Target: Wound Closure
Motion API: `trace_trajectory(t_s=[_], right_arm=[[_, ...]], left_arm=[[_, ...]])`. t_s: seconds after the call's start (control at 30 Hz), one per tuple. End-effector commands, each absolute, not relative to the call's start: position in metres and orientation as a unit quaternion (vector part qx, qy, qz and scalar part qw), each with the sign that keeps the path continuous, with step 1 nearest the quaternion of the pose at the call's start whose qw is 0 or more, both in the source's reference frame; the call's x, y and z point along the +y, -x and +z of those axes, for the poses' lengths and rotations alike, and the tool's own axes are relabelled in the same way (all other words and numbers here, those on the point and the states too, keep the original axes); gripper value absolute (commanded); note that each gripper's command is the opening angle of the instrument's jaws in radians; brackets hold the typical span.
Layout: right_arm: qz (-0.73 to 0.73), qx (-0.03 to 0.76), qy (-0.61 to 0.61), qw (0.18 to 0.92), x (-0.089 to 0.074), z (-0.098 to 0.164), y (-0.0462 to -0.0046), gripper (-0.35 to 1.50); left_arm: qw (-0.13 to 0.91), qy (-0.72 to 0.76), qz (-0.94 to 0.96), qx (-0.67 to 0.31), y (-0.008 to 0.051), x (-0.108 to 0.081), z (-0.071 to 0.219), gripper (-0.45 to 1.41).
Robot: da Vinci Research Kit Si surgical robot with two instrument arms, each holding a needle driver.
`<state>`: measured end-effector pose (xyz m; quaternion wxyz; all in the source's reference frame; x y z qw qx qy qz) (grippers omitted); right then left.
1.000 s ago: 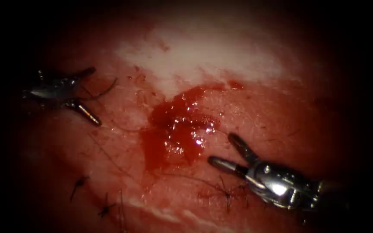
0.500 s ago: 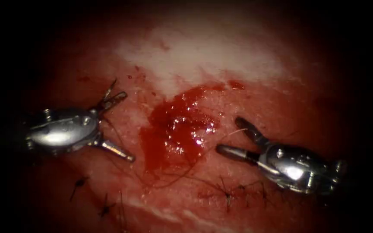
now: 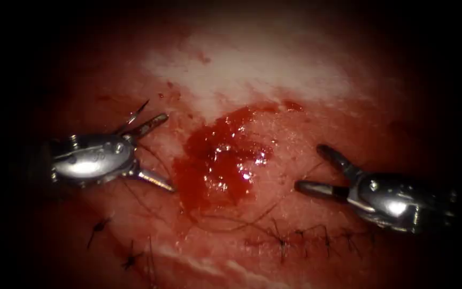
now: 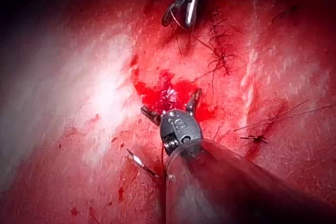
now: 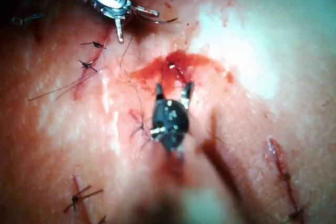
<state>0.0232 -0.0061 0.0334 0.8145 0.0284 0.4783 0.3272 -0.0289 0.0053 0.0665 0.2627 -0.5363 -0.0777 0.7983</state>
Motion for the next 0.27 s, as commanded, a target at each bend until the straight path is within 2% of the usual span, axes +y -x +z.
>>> trace_trajectory(t_s=[0.03, 0.27], right_arm=[[0.327, 0.479, -0.030, 0.814, -0.0070, 0.0340, -0.0239, 0.93], [0.327, 0.479, -0.030, 0.814, -0.0073, 0.0338, -0.0240, 0.93]], left_arm=[[0.262, 0.537, 0.798, -0.080, 0.0295, 0.0049, 0.0672, 0.88], [0.262, 0.537, 0.798, -0.080, 0.0297, 0.0048, 0.0672, 0.88]])
